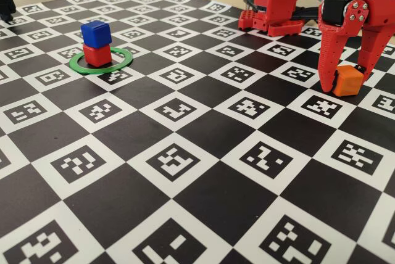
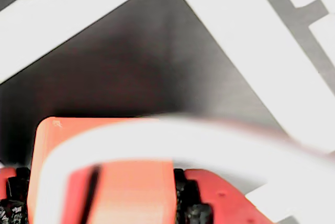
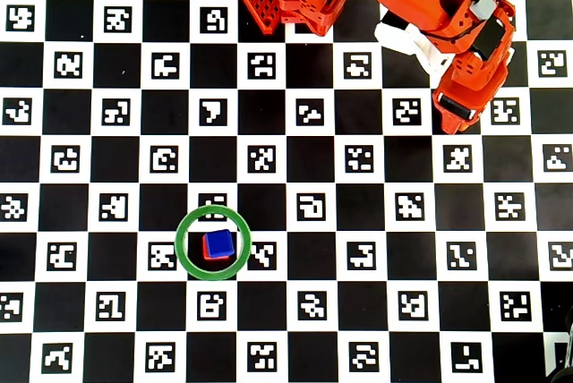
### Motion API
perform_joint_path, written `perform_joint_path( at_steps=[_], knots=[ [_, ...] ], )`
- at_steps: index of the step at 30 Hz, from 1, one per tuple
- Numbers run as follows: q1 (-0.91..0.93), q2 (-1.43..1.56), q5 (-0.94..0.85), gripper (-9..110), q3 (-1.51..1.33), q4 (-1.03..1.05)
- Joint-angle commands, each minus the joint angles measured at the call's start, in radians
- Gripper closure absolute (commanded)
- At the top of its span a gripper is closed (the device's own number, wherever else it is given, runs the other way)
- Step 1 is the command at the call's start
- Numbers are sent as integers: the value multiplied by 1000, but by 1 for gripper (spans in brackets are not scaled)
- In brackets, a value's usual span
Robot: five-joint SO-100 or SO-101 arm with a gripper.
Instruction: Grab the red cube then put it in the green circle then put the blue cube on top and finally the orange cube on top
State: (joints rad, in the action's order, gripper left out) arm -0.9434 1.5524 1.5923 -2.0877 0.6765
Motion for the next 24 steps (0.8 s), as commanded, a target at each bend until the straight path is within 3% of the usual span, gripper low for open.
perform_joint_path(
  at_steps=[1, 24],
  knots=[
    [25, 115, -15, 88, 18, -57],
    [176, 195, -554, 92, 245, 603]
  ],
)
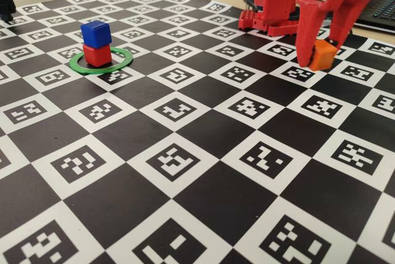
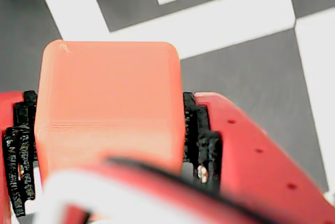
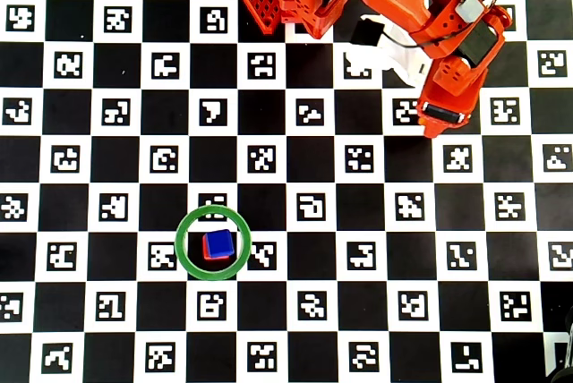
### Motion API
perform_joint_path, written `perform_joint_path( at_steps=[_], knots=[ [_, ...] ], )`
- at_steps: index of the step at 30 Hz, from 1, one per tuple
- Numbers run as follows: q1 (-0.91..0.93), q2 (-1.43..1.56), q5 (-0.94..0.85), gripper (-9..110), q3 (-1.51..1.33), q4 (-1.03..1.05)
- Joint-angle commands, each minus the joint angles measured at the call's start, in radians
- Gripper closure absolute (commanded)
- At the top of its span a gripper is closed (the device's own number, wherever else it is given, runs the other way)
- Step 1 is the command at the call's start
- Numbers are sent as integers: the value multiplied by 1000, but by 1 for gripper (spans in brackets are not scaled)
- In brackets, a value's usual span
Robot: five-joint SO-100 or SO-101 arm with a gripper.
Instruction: Grab the red cube then put it in the green circle then put the blue cube on top and finally the orange cube on top
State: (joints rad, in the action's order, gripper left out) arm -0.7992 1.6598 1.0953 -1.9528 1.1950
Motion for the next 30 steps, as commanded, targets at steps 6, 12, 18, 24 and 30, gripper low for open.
perform_joint_path(
  at_steps=[6, 12, 18, 24, 30],
  knots=[
    [158, 86, -166, 92, 224, 179],
    [362, -12, -350, 91, 511, 347],
    [572, -195, -623, 91, 810, 523],
    [758, -304, -902, 91, 971, 561],
    [923, -399, -1135, 92, 1134, 614]
  ],
)
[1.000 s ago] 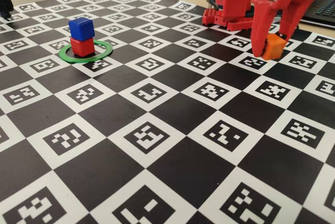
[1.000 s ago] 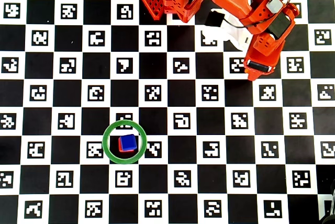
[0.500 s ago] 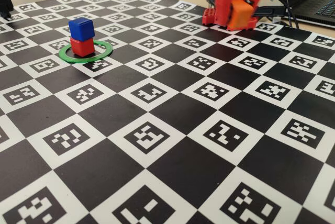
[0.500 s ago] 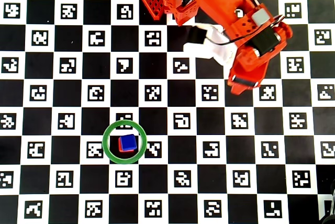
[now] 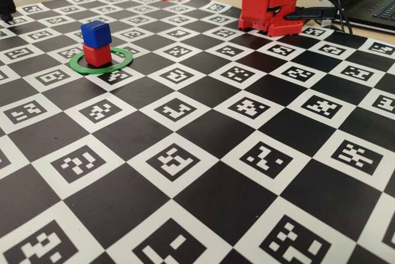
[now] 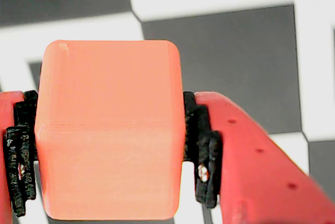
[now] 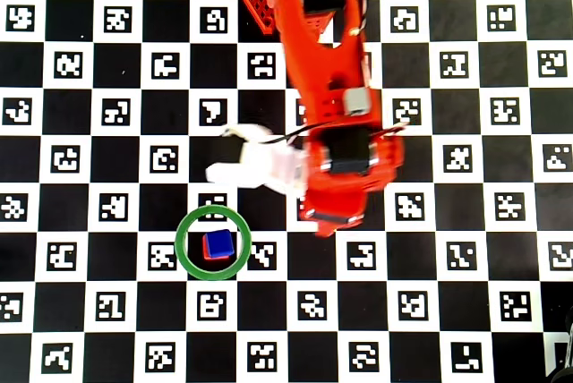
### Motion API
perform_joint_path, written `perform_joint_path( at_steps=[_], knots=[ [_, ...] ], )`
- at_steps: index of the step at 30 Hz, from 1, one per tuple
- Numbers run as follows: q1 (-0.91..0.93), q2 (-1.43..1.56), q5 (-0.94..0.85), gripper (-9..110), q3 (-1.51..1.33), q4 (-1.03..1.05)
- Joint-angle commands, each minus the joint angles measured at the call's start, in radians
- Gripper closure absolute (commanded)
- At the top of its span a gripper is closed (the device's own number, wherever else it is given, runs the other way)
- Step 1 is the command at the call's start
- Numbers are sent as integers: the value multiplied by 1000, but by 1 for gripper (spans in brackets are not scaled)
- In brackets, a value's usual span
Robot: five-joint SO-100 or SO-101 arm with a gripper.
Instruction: Grab the red cube then put it in the green circle then put the blue cube on top and finally the orange cube on top
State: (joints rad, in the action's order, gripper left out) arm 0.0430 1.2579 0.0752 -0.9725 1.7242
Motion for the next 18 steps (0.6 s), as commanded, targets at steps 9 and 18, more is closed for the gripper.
perform_joint_path(
  at_steps=[9, 18],
  knots=[
    [199, -75, -364, 93, 249, 115],
    [253, -147, -500, 94, 307, 115]
  ],
)
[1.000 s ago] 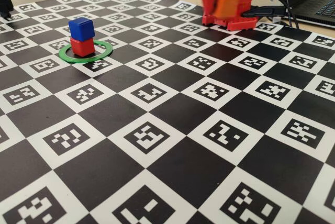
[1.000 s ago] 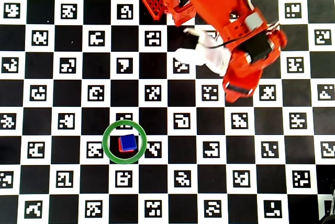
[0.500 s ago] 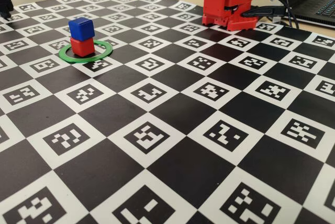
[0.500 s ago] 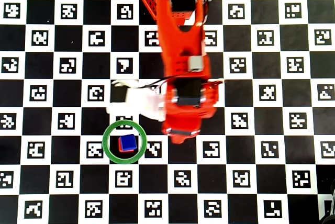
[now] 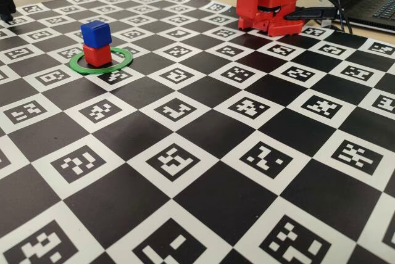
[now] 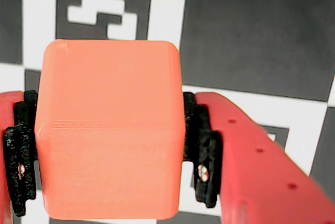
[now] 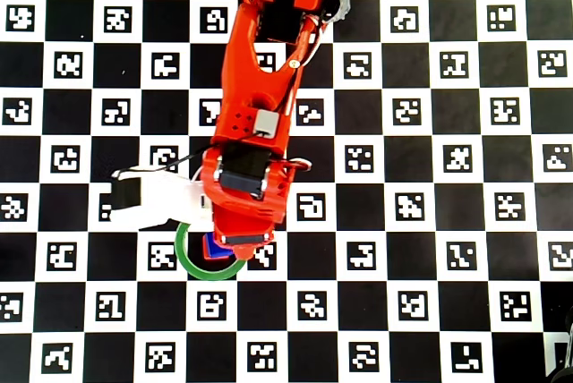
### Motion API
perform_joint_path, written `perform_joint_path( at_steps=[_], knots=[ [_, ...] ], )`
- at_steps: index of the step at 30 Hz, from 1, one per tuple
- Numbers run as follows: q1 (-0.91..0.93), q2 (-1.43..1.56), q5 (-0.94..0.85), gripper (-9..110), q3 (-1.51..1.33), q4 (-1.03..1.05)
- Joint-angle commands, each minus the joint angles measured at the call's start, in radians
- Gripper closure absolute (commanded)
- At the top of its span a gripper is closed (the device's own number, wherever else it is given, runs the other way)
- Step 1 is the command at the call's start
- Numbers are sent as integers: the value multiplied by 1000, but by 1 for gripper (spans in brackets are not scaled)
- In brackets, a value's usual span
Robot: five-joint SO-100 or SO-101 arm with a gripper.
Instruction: Grab the red cube then put it in the green circle then put the blue cube on top and finally the orange cube on top
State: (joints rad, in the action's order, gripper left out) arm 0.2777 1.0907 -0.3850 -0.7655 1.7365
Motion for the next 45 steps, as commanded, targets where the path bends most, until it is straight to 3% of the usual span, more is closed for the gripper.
perform_joint_path(
  at_steps=[1, 45],
  knots=[
    [20, 14, -52, 94, 107, 103],
    [52, -175, -89, 94, 189, 63]
  ],
)
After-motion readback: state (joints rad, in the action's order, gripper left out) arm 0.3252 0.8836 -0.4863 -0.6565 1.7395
